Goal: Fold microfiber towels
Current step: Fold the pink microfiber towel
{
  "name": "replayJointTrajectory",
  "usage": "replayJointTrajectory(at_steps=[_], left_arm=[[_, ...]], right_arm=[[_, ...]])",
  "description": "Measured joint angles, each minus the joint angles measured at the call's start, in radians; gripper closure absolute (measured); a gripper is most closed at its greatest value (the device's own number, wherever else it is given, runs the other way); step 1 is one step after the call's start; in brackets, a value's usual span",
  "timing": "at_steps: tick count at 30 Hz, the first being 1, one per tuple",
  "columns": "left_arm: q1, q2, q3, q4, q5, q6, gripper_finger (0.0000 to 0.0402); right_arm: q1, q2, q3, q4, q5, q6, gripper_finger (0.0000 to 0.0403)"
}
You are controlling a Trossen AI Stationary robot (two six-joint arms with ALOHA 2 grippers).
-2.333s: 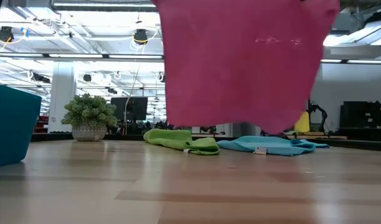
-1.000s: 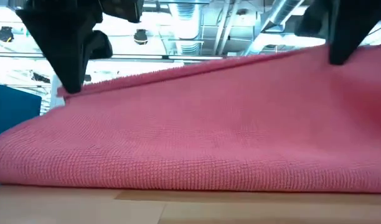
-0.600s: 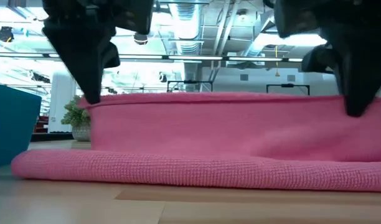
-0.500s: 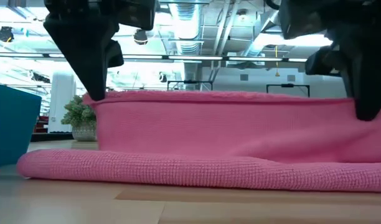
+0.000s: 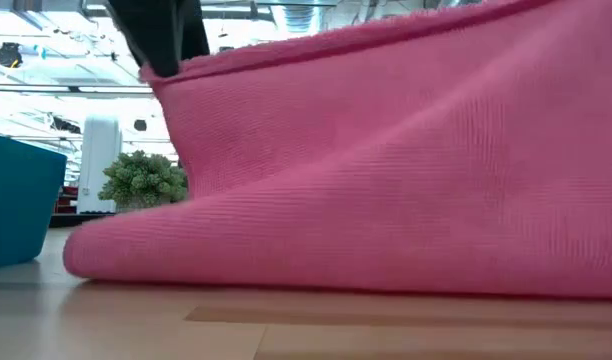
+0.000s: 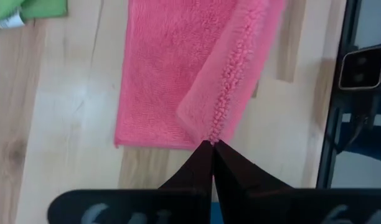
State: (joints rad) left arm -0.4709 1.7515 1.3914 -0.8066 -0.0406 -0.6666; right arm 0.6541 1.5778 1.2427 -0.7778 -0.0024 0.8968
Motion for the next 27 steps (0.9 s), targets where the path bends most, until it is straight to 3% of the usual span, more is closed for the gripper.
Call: replayJointTrajectory(at_steps=[4,17,27], left_arm=[[0.0,0.001,0.001,0.001,0.0,-0.004,0.0401],[0.0,0.001,0.001,-0.001,0.017,-0.003,0.0401],[0.0,0.001,0.001,-0.003,0.002,0.0,0.0401]], right_arm=[[0.021,0.016,-0.001,-0.031,0.025,0.038,0.0364],[0.073,0.234,-0.002,-0.025,0.024,0.047,0.0337],[0.078,0.241,-0.023,-0.024,0.063,0.04,0.033]])
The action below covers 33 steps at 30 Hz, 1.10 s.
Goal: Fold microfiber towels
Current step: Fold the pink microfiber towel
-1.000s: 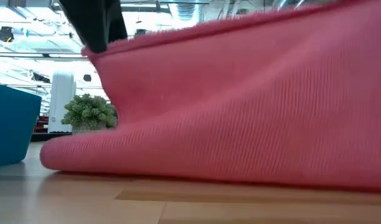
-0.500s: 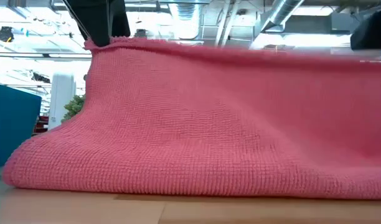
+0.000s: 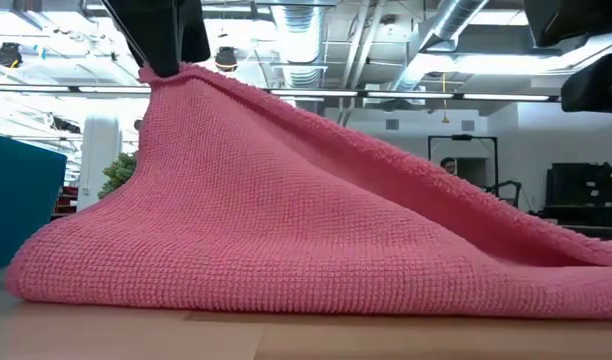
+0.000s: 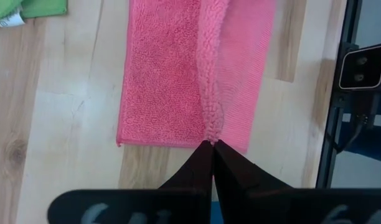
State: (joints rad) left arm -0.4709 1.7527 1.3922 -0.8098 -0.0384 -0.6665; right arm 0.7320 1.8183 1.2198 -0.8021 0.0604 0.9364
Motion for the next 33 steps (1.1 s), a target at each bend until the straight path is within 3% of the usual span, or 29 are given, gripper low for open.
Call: replayJointTrajectory(at_steps=[3,9,15,21,33], left_arm=[[0.0,0.0,0.0,0.0,-0.011,0.006,0.0401],[0.0,0.0,0.0,-0.001,-0.024,0.017,0.0401],[0.0,0.0,0.0,-0.003,-0.025,0.028,0.0401],[0.0,0.0,0.0,-0.004,-0.025,0.033,0.0401],[0.0,0.0,-0.001,-0.007,-0.022,0.03,0.0401]], right_arm=[[0.032,0.0,-0.009,0.042,0.059,-0.051,0.033],[0.118,0.002,-0.015,0.037,0.275,-0.107,0.033],[0.135,0.006,-0.015,0.035,0.368,-0.12,0.033],[0.138,0.063,-0.046,0.144,0.305,-0.153,0.033],[0.141,0.085,-0.048,0.07,0.284,-0.101,0.033]])
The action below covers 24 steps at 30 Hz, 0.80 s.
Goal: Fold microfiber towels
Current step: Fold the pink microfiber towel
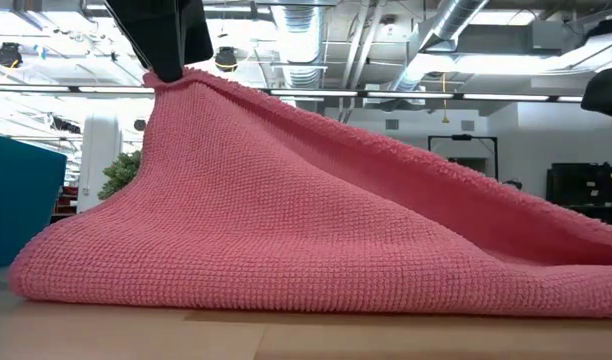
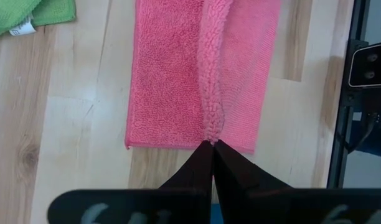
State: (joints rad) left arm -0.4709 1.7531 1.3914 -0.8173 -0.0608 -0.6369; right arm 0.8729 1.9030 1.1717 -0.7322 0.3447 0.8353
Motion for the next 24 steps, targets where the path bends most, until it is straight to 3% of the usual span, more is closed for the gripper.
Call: replayJointTrajectory(at_steps=[15,21,24], left_arm=[[0.0,0.0,0.0,0.0,-0.006,-0.001,0.0401],[0.0,0.0,0.0,0.0,-0.016,0.0,0.0401],[0.0,0.0,0.0,0.0,-0.018,0.0,0.0401]], right_arm=[[-0.018,0.0,-0.001,-0.026,-0.005,-0.032,0.0347],[-0.03,0.001,-0.027,-0.012,-0.078,-0.031,0.0392],[-0.03,0.0,-0.02,-0.021,-0.081,-0.031,0.0392]])
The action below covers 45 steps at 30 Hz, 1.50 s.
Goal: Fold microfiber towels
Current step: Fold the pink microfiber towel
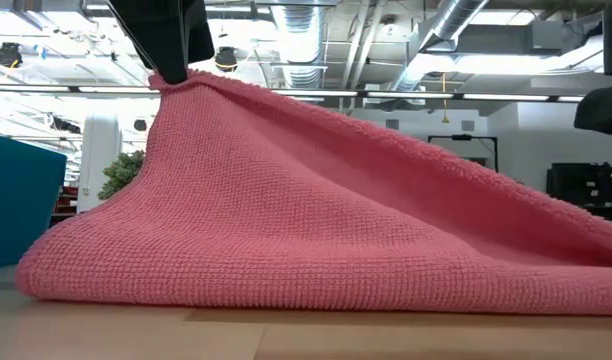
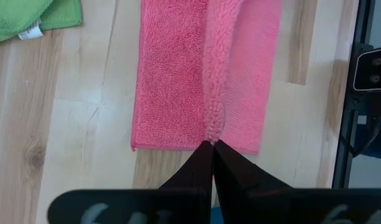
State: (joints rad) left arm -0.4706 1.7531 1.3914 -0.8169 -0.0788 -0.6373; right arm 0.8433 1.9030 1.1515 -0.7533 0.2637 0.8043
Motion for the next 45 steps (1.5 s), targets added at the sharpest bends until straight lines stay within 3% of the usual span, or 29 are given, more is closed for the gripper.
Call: replayJointTrajectory(at_steps=[16,27,31,45], left_arm=[[0.0,0.0,0.0,0.0,0.01,0.002,0.0401],[0.0,0.0,0.0,0.0,-0.014,0.003,0.0401],[0.0,0.0,0.0,0.0,-0.014,0.005,0.0401],[0.0,0.0,0.0,0.0,-0.032,0.016,0.0401]], right_arm=[[-0.032,-0.1,0.051,-0.084,0.036,0.006,0.0388],[-0.015,-0.082,0.001,-0.007,0.054,-0.032,0.0259],[-0.014,-0.082,-0.032,-0.002,0.053,-0.019,0.0231],[-0.022,-0.082,-0.068,0.083,0.059,-0.053,0.0254]])
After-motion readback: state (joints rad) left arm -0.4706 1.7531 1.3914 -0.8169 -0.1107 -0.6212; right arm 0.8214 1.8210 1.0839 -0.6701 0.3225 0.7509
